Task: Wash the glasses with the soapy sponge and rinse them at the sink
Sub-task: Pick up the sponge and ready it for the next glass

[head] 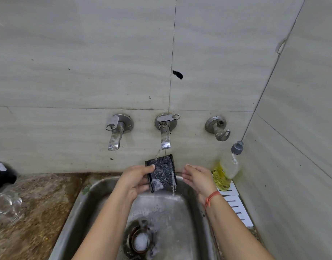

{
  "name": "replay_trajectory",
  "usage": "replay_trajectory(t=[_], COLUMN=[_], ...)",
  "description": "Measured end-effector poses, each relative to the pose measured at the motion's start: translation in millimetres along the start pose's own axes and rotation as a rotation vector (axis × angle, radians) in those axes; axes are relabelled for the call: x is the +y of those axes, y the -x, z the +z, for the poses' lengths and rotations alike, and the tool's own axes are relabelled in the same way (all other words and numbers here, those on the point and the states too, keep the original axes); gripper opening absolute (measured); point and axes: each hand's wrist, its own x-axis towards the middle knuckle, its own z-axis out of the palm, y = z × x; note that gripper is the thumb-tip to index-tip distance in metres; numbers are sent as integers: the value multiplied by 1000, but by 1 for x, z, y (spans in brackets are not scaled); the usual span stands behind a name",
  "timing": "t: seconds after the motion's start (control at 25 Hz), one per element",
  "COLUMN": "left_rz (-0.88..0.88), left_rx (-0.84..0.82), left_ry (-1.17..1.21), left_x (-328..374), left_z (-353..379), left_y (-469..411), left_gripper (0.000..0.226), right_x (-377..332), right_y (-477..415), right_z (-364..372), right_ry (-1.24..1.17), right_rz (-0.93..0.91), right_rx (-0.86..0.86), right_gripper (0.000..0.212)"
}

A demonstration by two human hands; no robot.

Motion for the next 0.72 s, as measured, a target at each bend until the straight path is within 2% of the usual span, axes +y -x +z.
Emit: replay_trajectory(t=[0.12,0.28,0.72], left_rz=[-4,-57,-122], left_rx=[72,54,148], left_ry=[94,303,481], left_x=[5,8,-6], left_z=[6,16,-2], left_y=[-7,-13,-10], left_gripper=[15,10,13], right_x=[-2,-4,3], right_y=[2,4,1], right_z=[-1,-2,-8], right_ry=[10,14,20], right_rz=[-11,-13,27], right_rx=[1,-5,25], right_gripper=[14,14,10])
